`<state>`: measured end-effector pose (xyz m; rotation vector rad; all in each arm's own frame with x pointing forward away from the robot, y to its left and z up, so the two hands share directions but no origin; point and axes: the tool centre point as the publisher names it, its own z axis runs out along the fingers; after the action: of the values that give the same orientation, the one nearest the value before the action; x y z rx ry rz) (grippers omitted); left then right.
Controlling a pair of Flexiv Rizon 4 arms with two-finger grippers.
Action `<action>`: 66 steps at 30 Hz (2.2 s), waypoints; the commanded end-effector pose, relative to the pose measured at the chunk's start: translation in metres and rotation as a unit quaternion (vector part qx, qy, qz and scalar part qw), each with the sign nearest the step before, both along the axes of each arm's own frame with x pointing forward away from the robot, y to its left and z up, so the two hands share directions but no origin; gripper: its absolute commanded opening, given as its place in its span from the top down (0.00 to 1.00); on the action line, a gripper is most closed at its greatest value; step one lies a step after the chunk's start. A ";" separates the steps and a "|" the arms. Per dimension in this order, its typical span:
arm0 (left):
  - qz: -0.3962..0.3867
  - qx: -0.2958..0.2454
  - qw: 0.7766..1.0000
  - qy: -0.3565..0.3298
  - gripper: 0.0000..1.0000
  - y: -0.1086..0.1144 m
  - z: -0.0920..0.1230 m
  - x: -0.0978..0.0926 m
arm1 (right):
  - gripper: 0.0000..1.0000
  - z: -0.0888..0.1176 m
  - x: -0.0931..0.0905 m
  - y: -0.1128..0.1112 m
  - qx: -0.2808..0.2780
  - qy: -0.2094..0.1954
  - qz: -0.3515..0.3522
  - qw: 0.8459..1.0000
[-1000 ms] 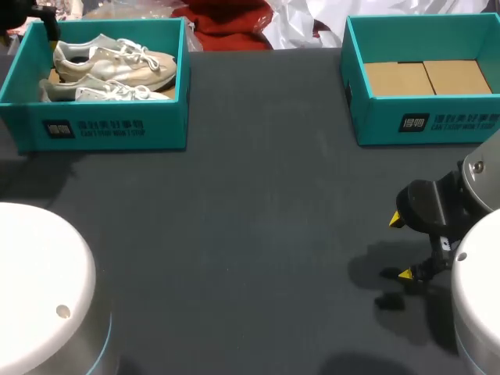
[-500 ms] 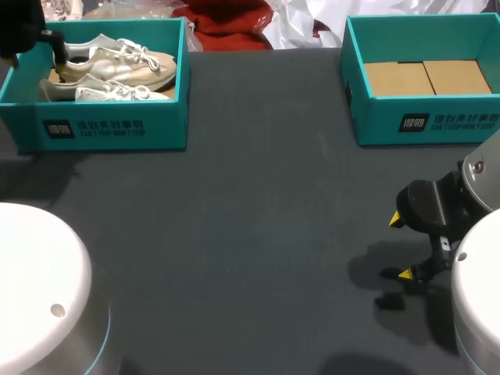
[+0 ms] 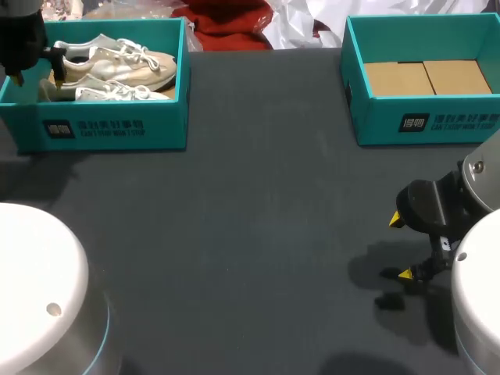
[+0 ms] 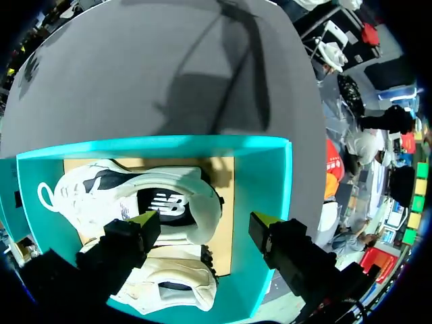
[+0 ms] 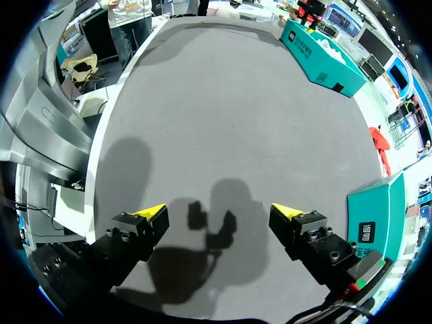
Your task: Take the shoe out of the shoebox, open the shoe tongue, remove and reinsert the insole, then place the shoe into the shoebox
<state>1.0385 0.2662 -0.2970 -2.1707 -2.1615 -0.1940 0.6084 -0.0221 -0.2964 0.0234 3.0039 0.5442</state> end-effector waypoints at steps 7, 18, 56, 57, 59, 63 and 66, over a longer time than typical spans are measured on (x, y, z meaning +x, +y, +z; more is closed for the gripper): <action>0.012 -0.003 1.000 0.001 0.19 0.003 -0.020 0.002 | 0.00 0.000 -0.002 0.000 -0.001 -0.002 -0.001 1.000; 0.033 -0.001 0.999 0.005 0.30 0.005 -0.041 0.009 | 0.00 0.000 -0.002 0.000 -0.001 -0.002 -0.001 1.000; 0.039 0.029 0.998 0.035 1.00 0.025 -0.078 0.002 | 0.00 0.000 -0.002 0.000 -0.001 -0.002 -0.001 1.000; 0.039 0.029 0.998 0.035 1.00 0.026 -0.078 0.002 | 0.00 0.000 -0.002 0.000 -0.001 -0.002 -0.001 1.000; 0.038 0.029 0.998 0.035 1.00 0.027 -0.078 0.001 | 0.00 0.000 -0.002 0.000 -0.001 -0.002 -0.001 1.000; 0.037 0.029 0.998 0.034 1.00 0.030 -0.076 0.000 | 0.00 0.000 -0.002 0.000 -0.001 -0.002 -0.001 1.000; 0.036 0.029 0.998 0.032 1.00 0.034 -0.074 0.001 | 0.00 0.000 -0.002 0.000 -0.001 -0.002 -0.001 1.000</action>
<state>1.0406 0.2959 -0.3730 -2.0308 -2.1680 -0.1775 0.6084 -0.0221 -0.2964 0.0234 3.0039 0.5442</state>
